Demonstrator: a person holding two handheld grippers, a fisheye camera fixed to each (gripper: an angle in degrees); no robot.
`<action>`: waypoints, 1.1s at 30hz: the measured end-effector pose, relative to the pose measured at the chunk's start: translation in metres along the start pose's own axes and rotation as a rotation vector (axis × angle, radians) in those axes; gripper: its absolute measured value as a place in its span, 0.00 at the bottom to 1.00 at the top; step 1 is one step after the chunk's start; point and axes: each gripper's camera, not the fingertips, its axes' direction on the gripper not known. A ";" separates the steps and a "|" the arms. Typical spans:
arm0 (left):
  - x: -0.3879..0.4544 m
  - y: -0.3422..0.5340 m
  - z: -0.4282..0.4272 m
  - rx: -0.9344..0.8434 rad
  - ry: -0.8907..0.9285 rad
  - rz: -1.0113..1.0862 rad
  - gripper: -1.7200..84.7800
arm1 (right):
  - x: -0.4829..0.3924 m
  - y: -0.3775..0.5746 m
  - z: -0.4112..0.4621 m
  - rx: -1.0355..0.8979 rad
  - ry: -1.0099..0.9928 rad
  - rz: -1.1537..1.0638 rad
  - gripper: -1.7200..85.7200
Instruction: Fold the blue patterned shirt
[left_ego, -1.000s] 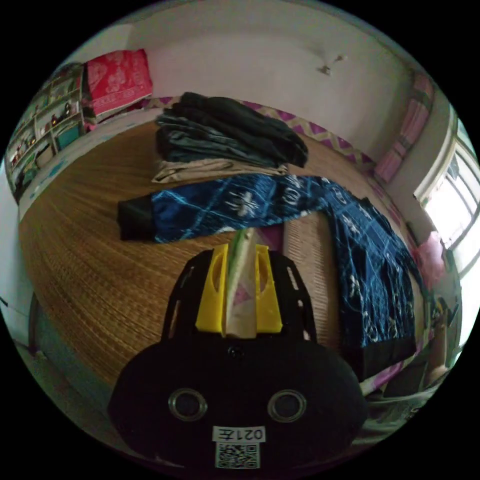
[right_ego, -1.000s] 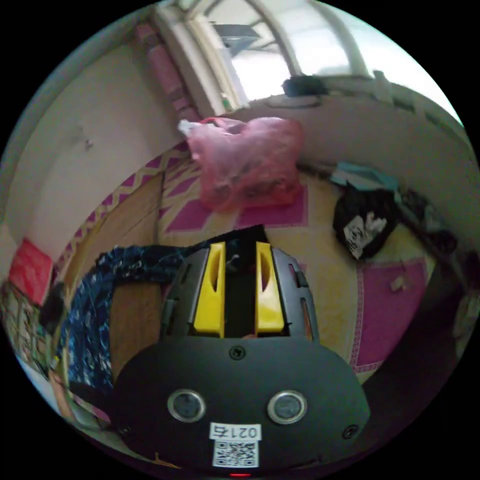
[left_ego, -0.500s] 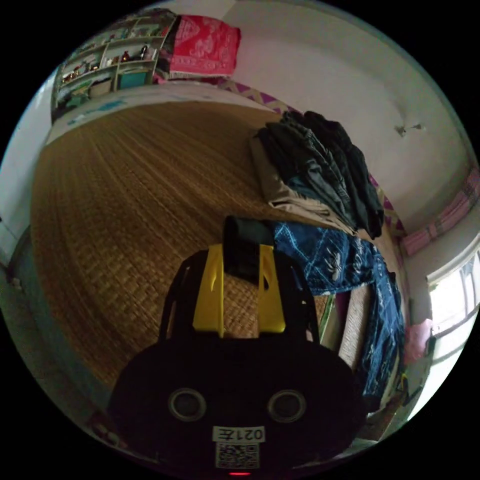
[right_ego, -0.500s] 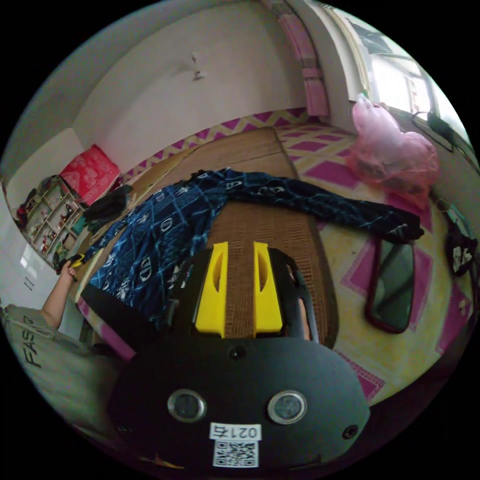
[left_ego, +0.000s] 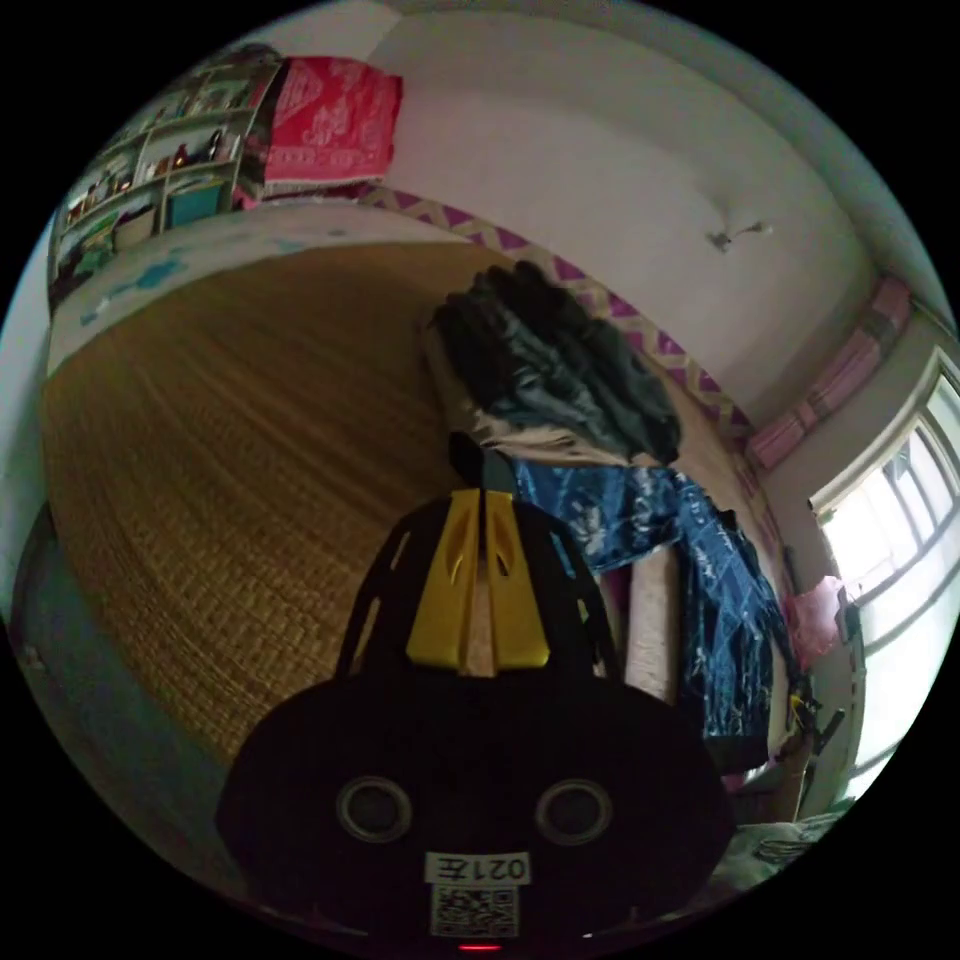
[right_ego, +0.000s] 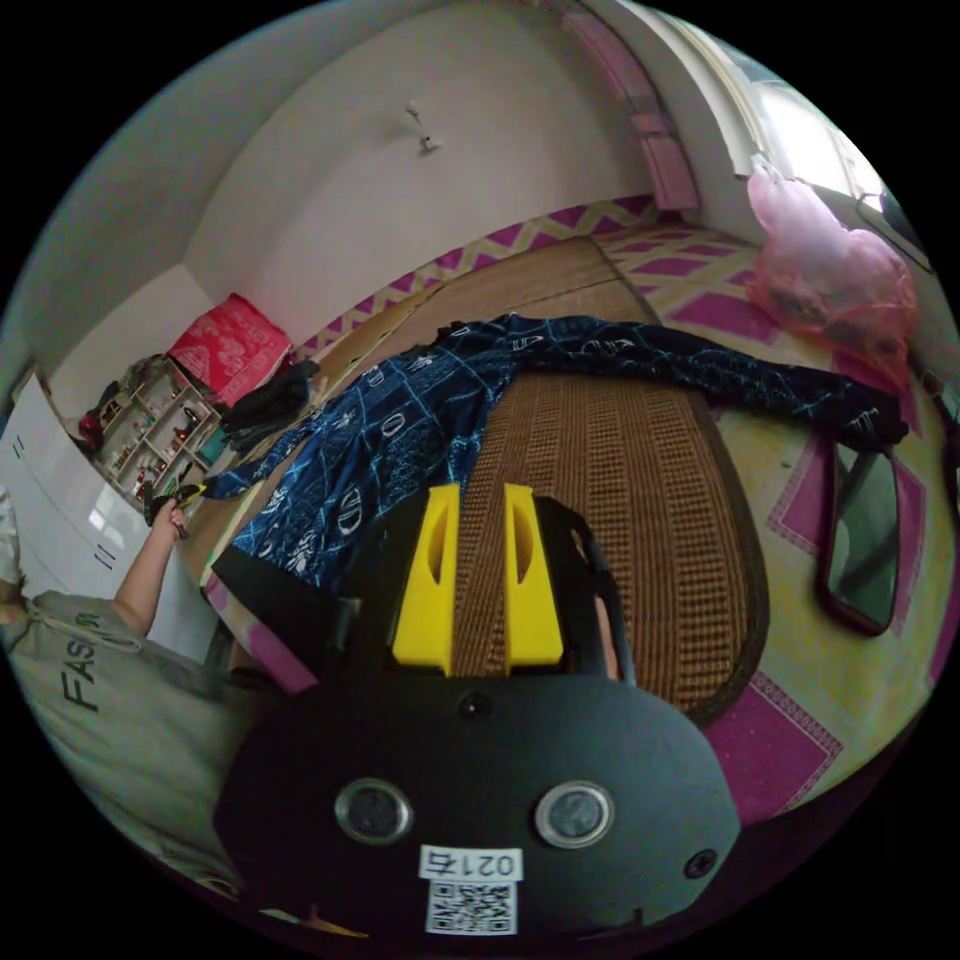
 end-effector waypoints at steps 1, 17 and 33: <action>0.030 -0.004 -0.007 0.027 0.033 0.046 0.01 | 0.004 0.004 -0.004 0.008 -0.001 0.003 0.10; 0.611 0.053 0.123 -0.028 0.201 0.869 0.01 | 0.078 0.077 -0.076 0.174 -0.180 0.055 0.10; 0.802 0.273 0.453 -0.439 0.227 1.096 0.02 | 0.116 0.141 -0.115 0.235 -0.255 0.182 0.10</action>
